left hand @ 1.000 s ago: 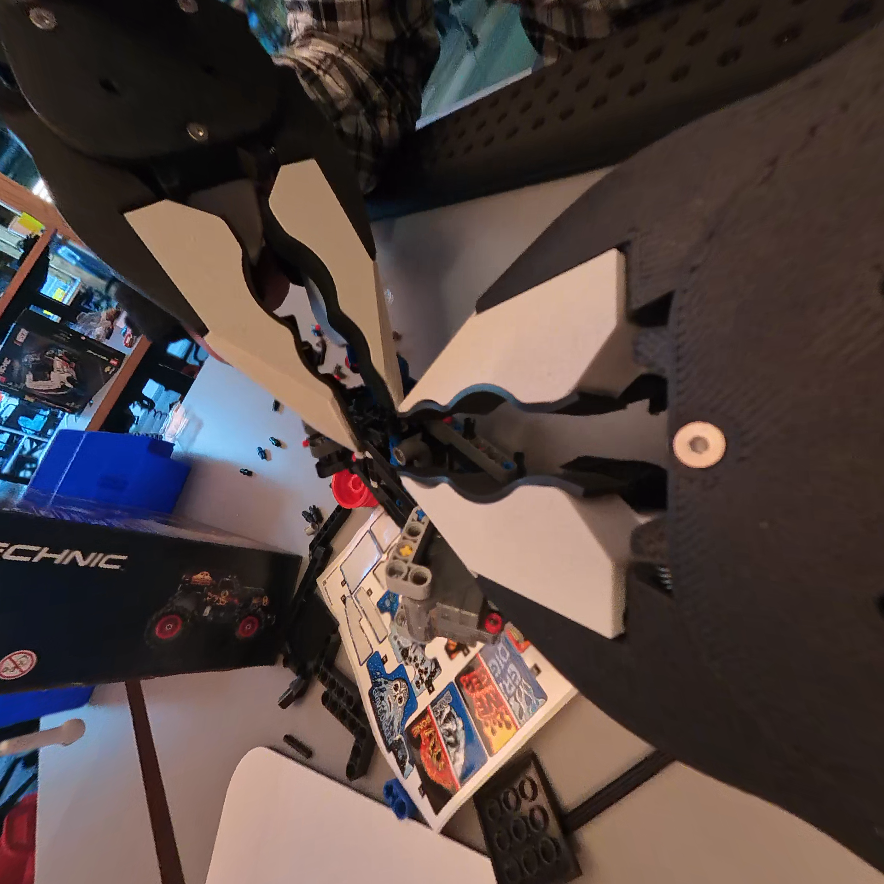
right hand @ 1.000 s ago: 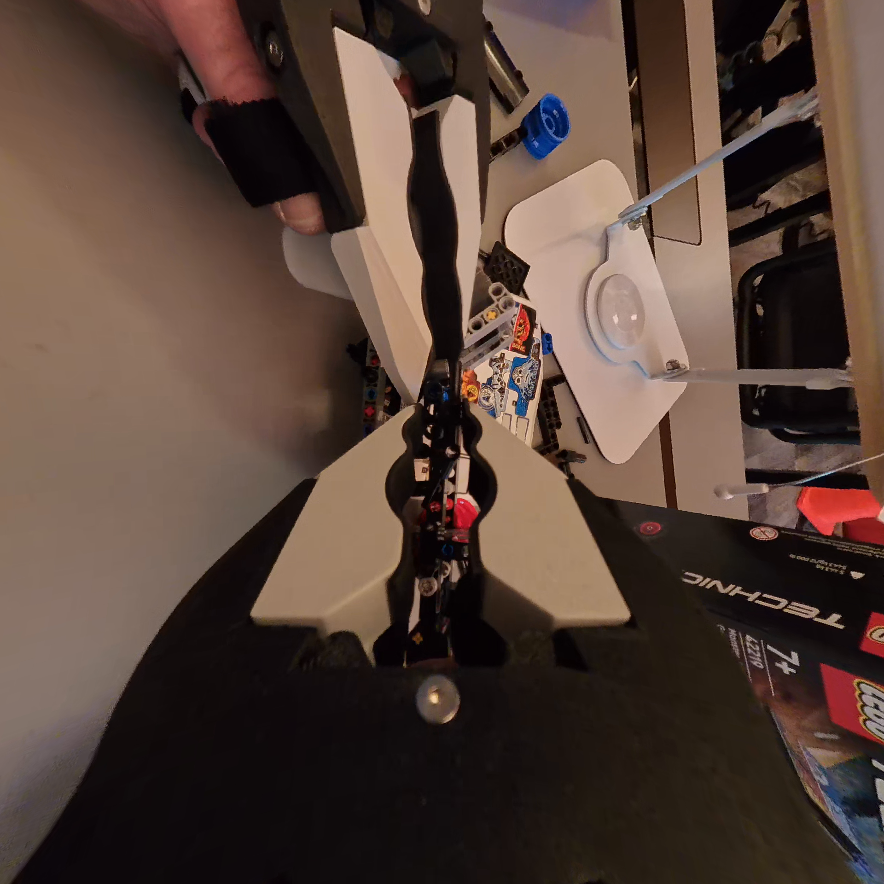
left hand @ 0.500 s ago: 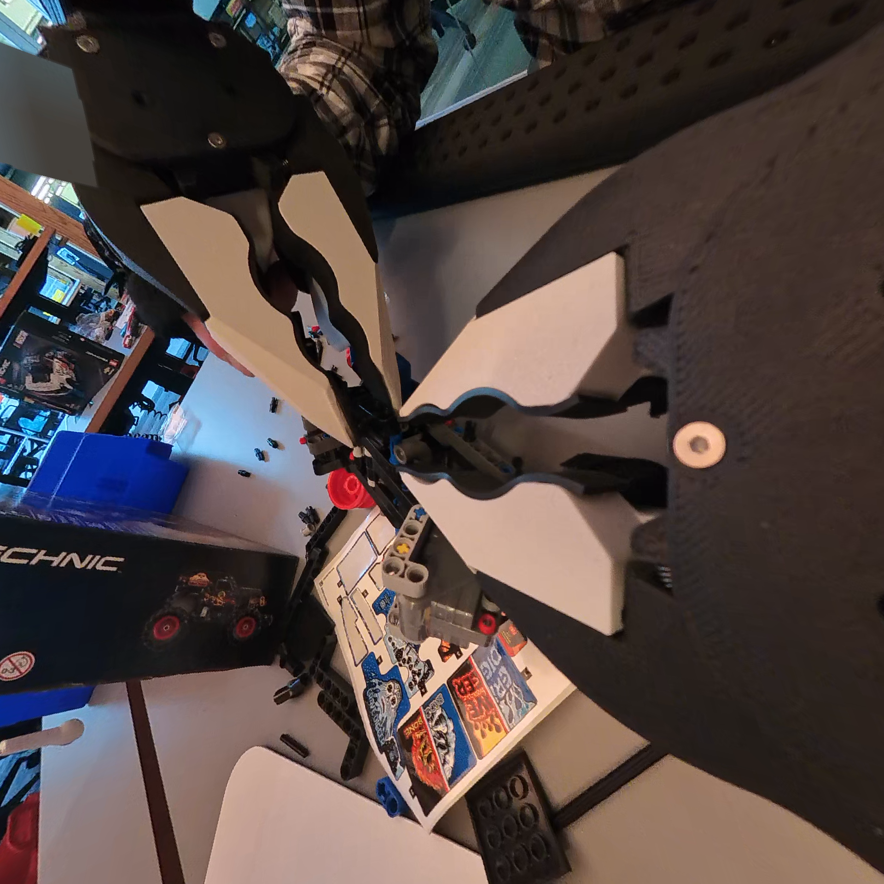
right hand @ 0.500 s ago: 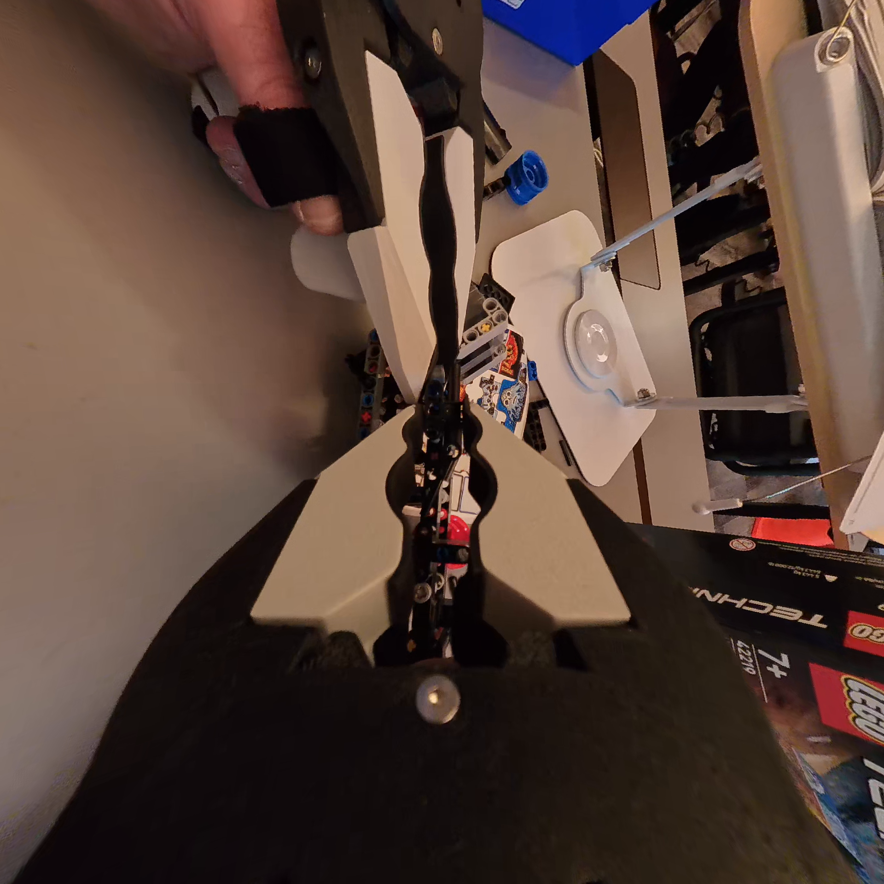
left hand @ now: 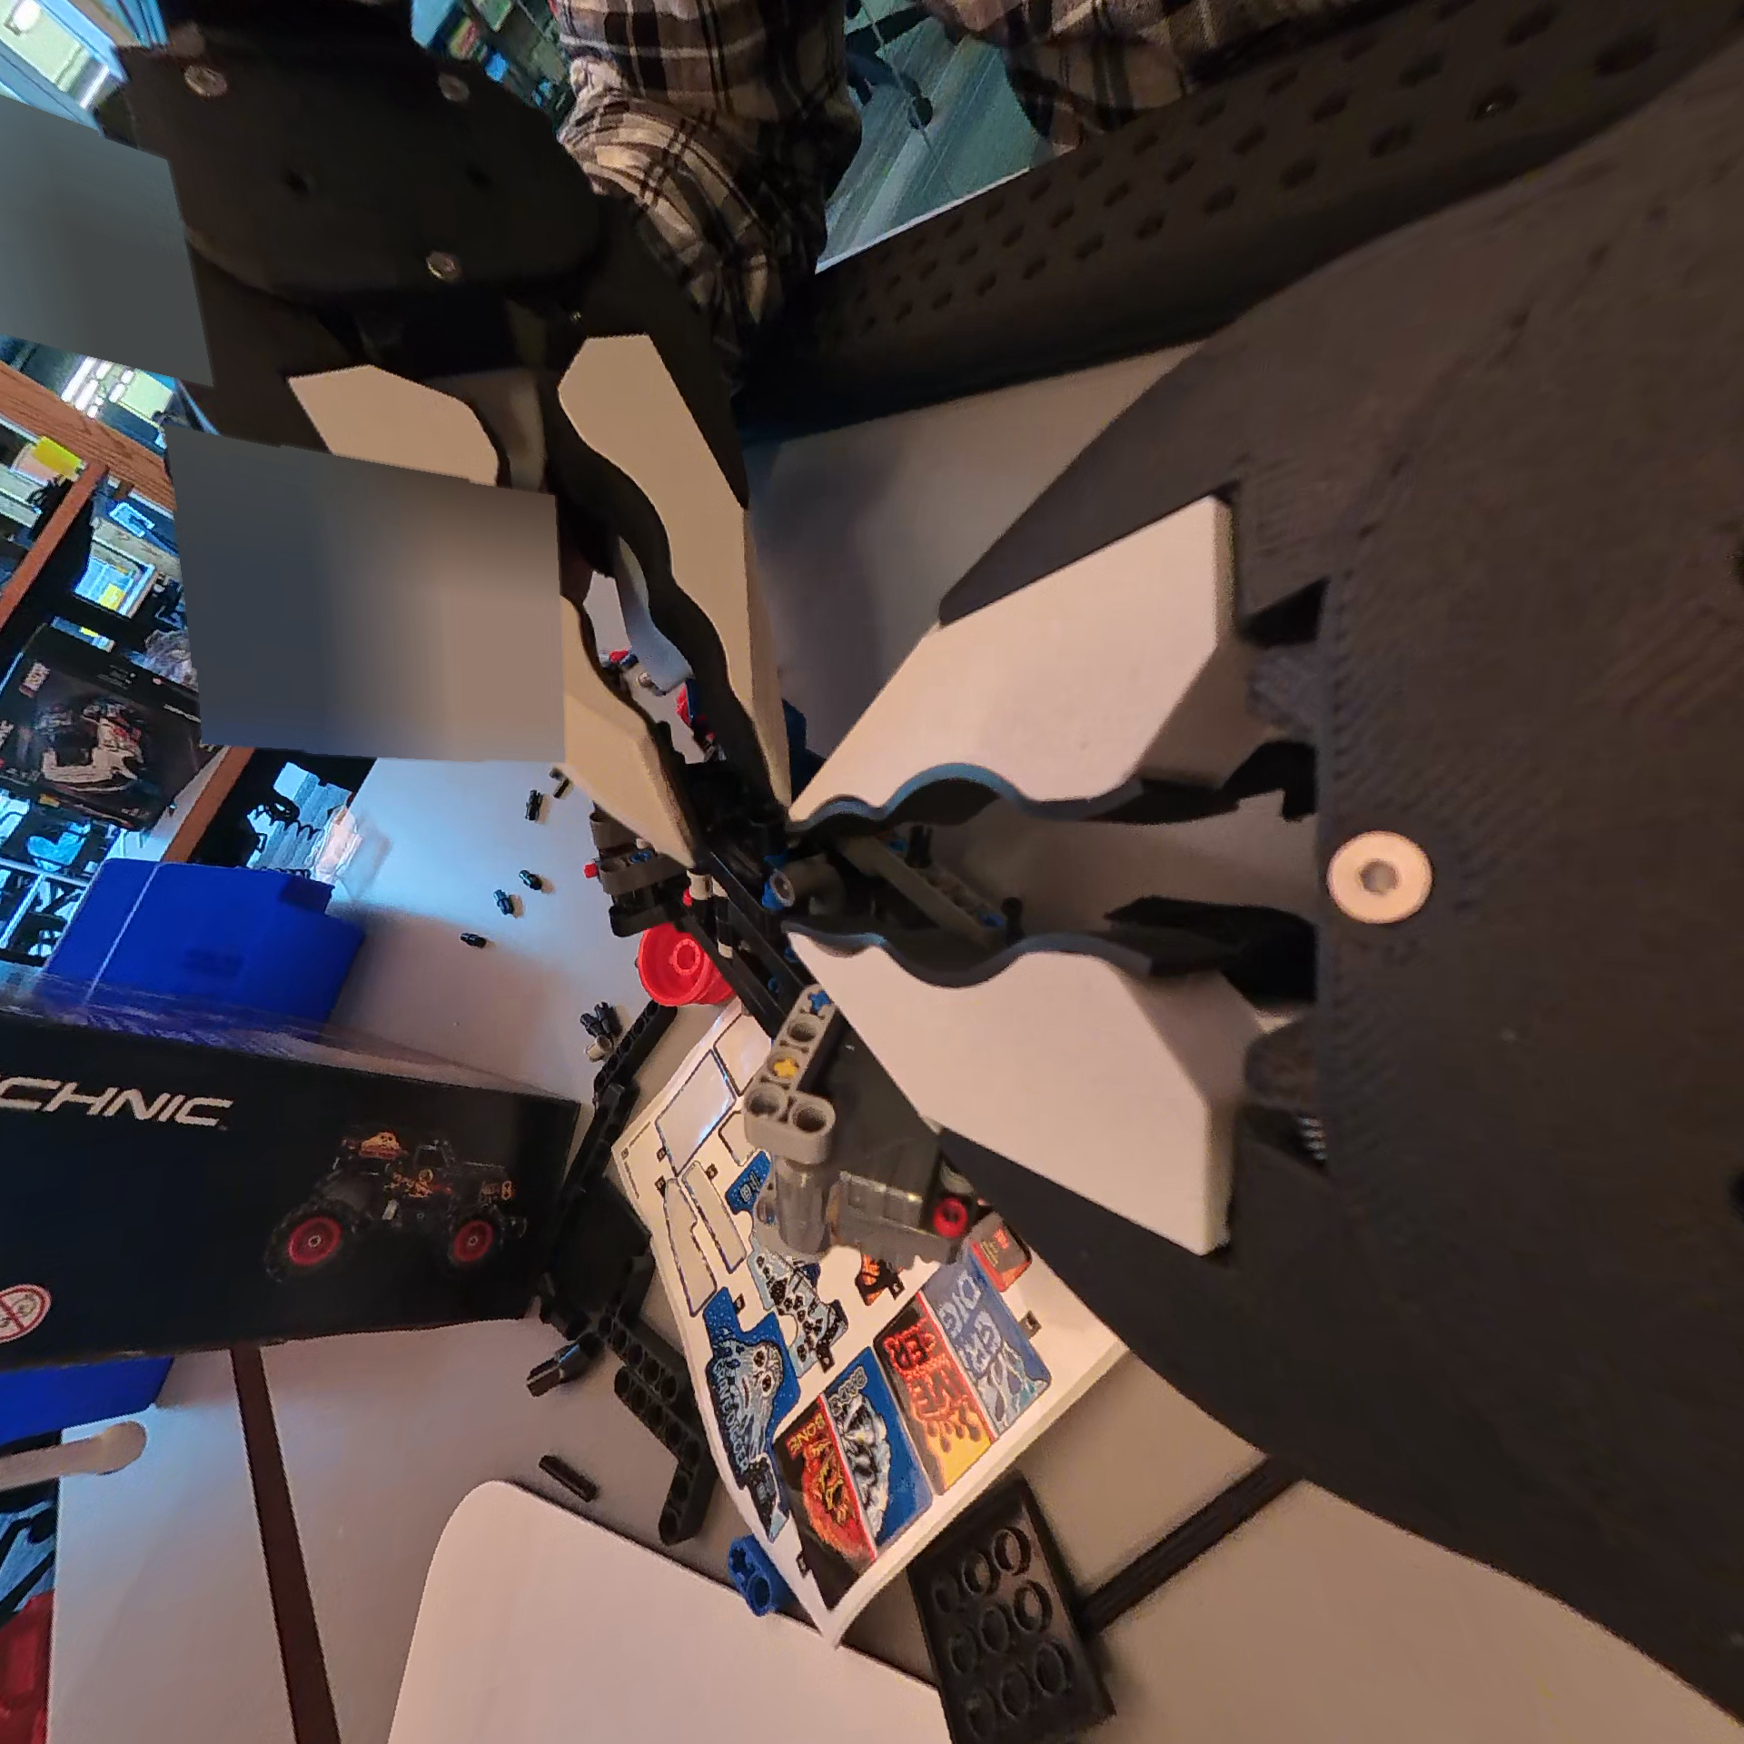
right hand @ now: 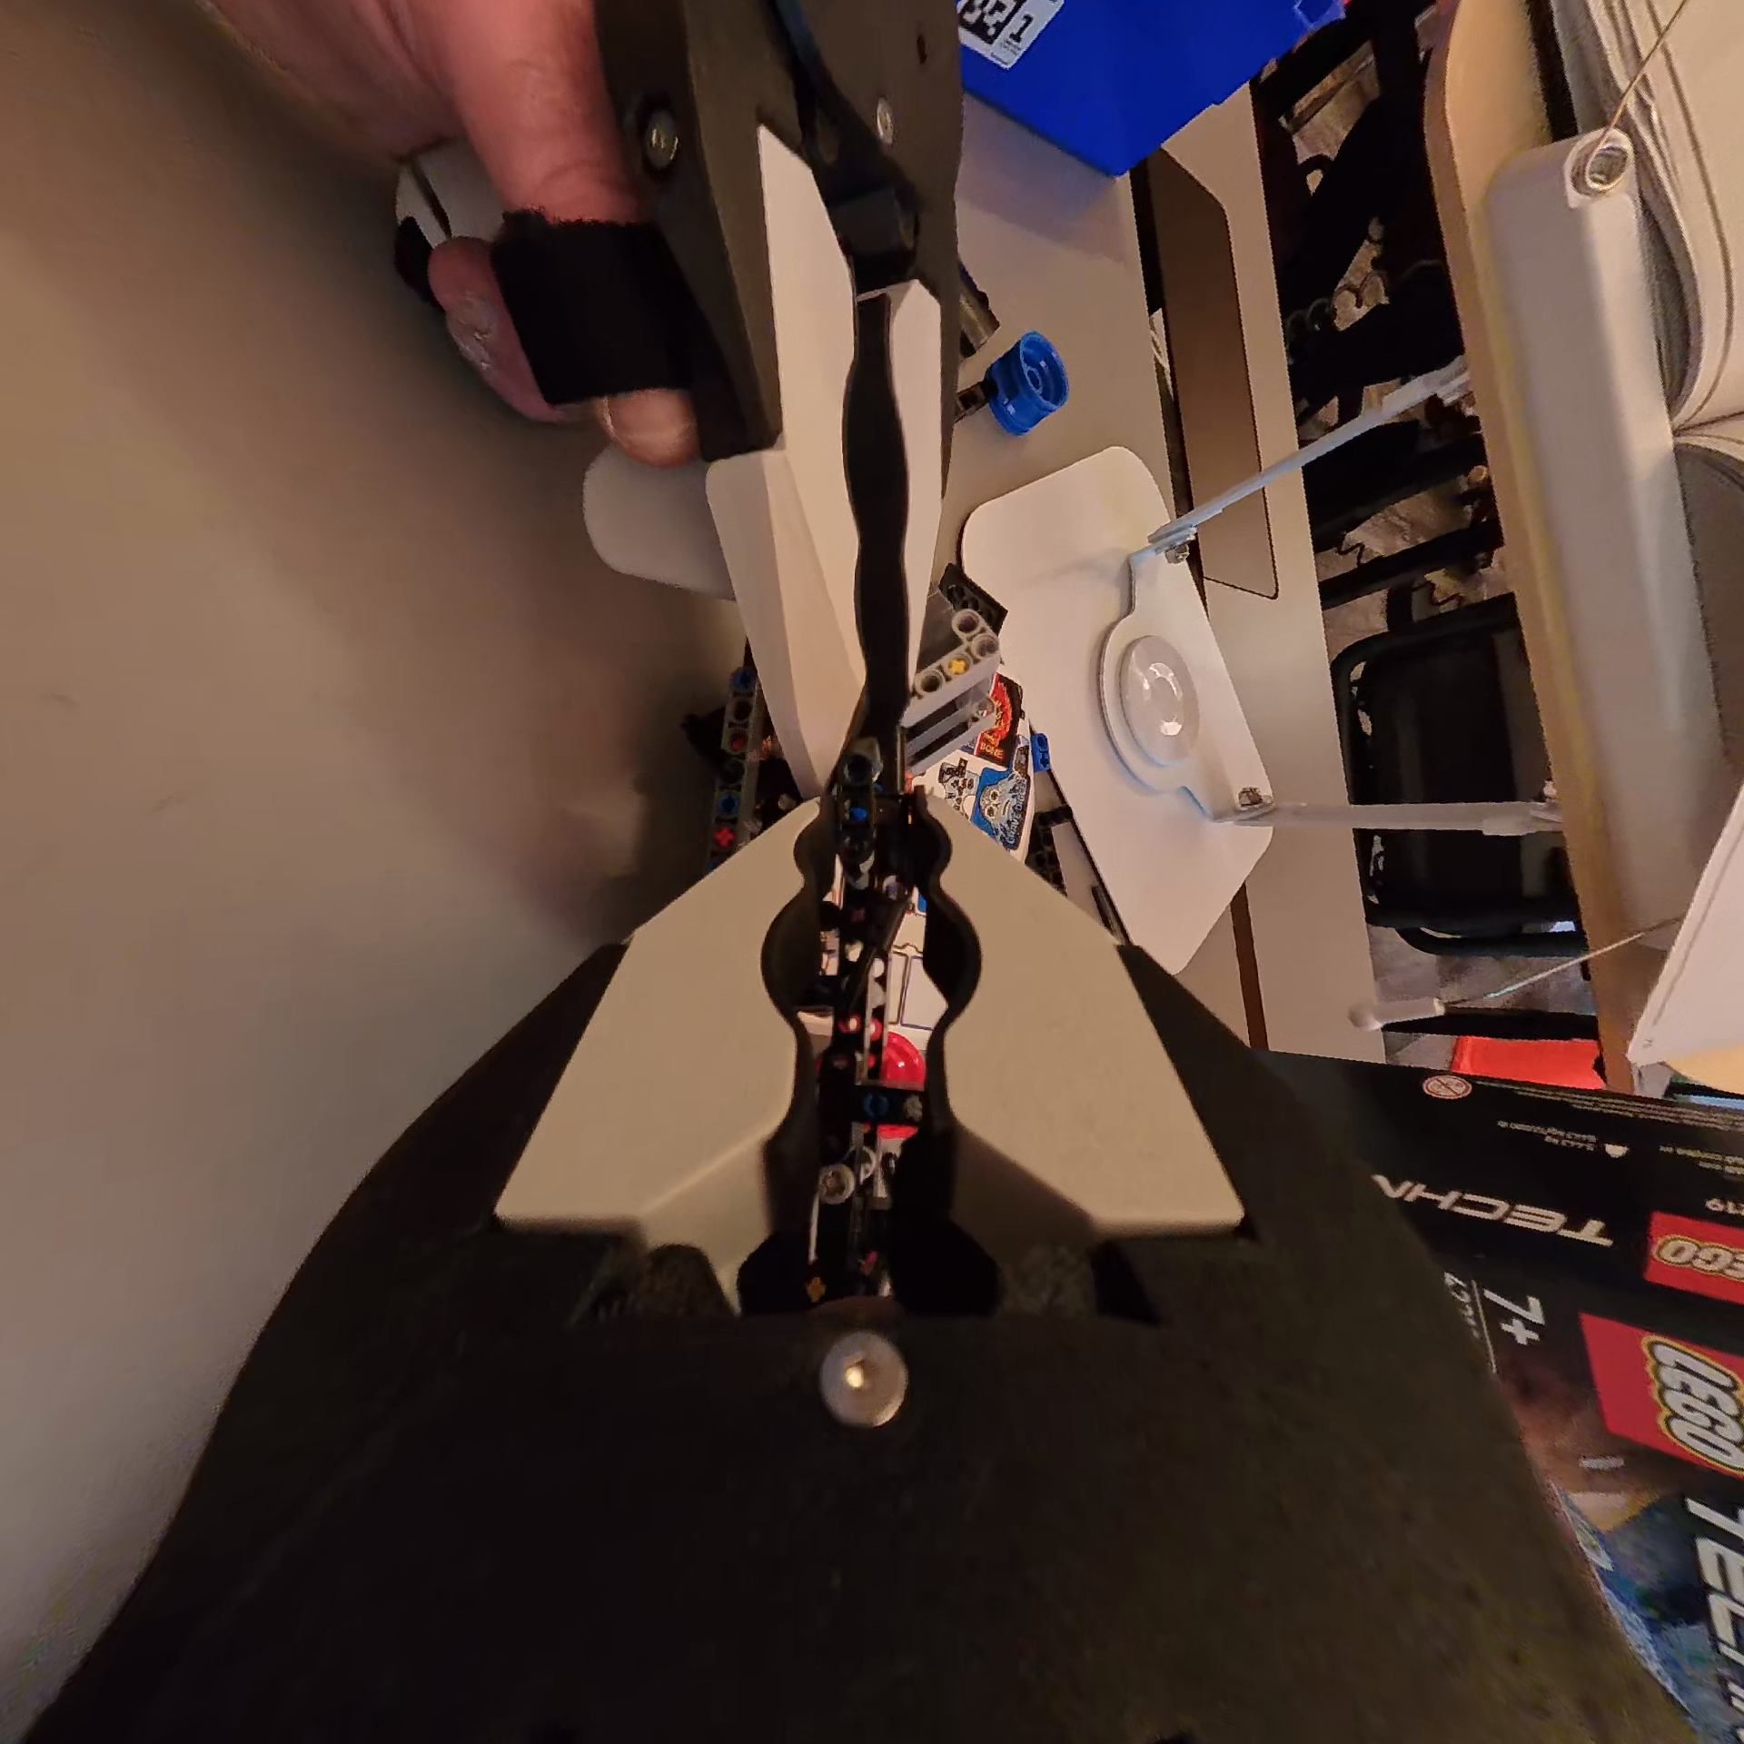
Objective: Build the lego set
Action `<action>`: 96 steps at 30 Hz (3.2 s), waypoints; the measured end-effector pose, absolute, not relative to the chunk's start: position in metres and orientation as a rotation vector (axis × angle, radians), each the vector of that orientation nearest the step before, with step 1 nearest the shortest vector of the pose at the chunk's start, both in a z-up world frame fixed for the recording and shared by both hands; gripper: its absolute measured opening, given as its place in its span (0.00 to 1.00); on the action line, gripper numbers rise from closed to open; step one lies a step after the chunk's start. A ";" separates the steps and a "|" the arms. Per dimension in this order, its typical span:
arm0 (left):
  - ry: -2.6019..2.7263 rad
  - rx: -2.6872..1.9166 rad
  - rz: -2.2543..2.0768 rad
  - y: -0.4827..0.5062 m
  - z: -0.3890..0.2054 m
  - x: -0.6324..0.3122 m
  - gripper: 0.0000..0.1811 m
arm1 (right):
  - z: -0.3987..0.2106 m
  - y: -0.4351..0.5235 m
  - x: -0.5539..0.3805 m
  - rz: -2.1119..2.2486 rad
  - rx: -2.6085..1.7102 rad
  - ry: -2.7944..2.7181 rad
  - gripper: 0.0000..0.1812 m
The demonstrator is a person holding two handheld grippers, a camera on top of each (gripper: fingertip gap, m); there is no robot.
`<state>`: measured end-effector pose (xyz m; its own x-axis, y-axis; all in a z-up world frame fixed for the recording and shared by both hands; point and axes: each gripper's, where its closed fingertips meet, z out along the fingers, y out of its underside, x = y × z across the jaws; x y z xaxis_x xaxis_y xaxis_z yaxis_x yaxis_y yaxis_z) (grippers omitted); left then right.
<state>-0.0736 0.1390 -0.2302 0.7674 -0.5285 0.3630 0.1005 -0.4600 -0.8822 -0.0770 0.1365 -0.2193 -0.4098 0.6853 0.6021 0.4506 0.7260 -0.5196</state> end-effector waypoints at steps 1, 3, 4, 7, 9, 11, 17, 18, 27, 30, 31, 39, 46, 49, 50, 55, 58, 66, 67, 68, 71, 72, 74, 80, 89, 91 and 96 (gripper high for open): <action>0.328 -1.920 -0.766 0.138 -0.230 -0.074 0.09 | -0.220 0.136 -0.077 0.348 -0.858 -2.075 0.07; 0.334 -1.915 -0.802 0.135 -0.228 -0.073 0.14 | -0.220 0.137 -0.077 0.339 -0.851 -2.069 0.07; 0.336 -1.913 -0.807 0.134 -0.228 -0.072 0.15 | -0.220 0.137 -0.077 0.337 -0.850 -2.068 0.07; 0.329 -1.912 -0.801 0.136 -0.228 -0.072 0.15 | -0.220 0.138 -0.078 0.316 -0.852 -2.065 0.07; 0.313 -1.909 -0.804 0.138 -0.228 -0.072 0.14 | -0.220 0.140 -0.078 0.291 -0.854 -2.064 0.07; 0.304 -1.904 -0.809 0.139 -0.227 -0.072 0.14 | -0.220 0.141 -0.077 0.286 -0.856 -2.063 0.07; 0.290 -1.901 -0.810 0.141 -0.227 -0.072 0.14 | -0.221 0.144 -0.077 0.279 -0.870 -2.056 0.07; 0.288 -1.902 -0.813 0.141 -0.227 -0.072 0.14 | -0.222 0.145 -0.077 0.272 -0.871 -2.058 0.08; 0.250 -1.906 -0.815 0.146 -0.228 -0.072 0.12 | -0.224 0.148 -0.077 0.244 -0.878 -2.049 0.07; 0.244 -1.905 -0.822 0.146 -0.228 -0.072 0.12 | -0.223 0.148 -0.077 0.243 -0.877 -2.046 0.07; 0.241 -1.906 -0.825 0.146 -0.228 -0.072 0.12 | -0.223 0.148 -0.077 0.243 -0.874 -2.046 0.07; 0.256 -1.911 -0.809 0.143 -0.228 -0.073 0.13 | -0.223 0.145 -0.079 0.222 -0.855 -2.038 0.07; 0.214 -1.895 -0.829 0.144 -0.226 -0.074 0.17 | -0.223 0.148 -0.080 0.208 -0.854 -2.020 0.07; 0.200 -1.889 -0.848 0.144 -0.225 -0.074 0.16 | -0.223 0.148 -0.080 0.203 -0.853 -2.016 0.07; 0.197 -1.888 -0.848 0.145 -0.225 -0.074 0.16 | -0.223 0.149 -0.080 0.202 -0.853 -2.015 0.07; 0.174 -1.882 -0.873 0.145 -0.225 -0.074 0.14 | -0.222 0.149 -0.081 0.204 -0.858 -2.007 0.07; 0.156 -1.877 -0.890 0.145 -0.224 -0.076 0.11 | -0.222 0.148 -0.081 0.184 -0.860 -2.000 0.07; 0.137 -1.882 -0.894 0.147 -0.225 -0.077 0.12 | -0.221 0.149 -0.082 0.112 -0.851 -1.980 0.07; 0.133 -1.883 -0.894 0.147 -0.225 -0.078 0.12 | -0.221 0.149 -0.082 0.111 -0.854 -1.978 0.07; 0.129 -1.883 -0.895 0.147 -0.226 -0.078 0.13 | -0.221 0.149 -0.082 0.106 -0.855 -1.976 0.07; 0.121 -1.887 -0.903 0.148 -0.226 -0.079 0.13 | -0.221 0.150 -0.082 0.102 -0.870 -1.973 0.07; 0.119 -1.889 -0.904 0.148 -0.227 -0.079 0.14 | -0.221 0.150 -0.081 0.107 -0.882 -1.971 0.07; 0.115 -1.890 -0.906 0.148 -0.227 -0.079 0.14 | -0.221 0.150 -0.082 0.120 -0.902 -1.969 0.07; 0.089 -1.892 -0.931 0.150 -0.228 -0.080 0.15 | -0.221 0.152 -0.082 0.135 -0.944 -1.961 0.07; 0.059 -1.912 -0.960 0.153 -0.231 -0.081 0.15 | -0.225 0.155 -0.082 0.193 -1.041 -1.985 0.07; 0.061 -1.909 -0.965 0.154 -0.230 -0.081 0.15 | -0.225 0.155 -0.082 0.213 -1.048 -1.991 0.07; 0.148 -1.955 -0.832 0.148 -0.230 -0.080 0.19 | -0.224 0.155 -0.080 0.231 -1.017 -1.991 0.07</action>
<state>-0.0799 0.1484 -0.2304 0.7591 -0.4289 0.4897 0.2334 -0.5230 -0.8198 -0.0804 0.1551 -0.2240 -0.2934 0.7320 0.6149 0.5716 0.6499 -0.5009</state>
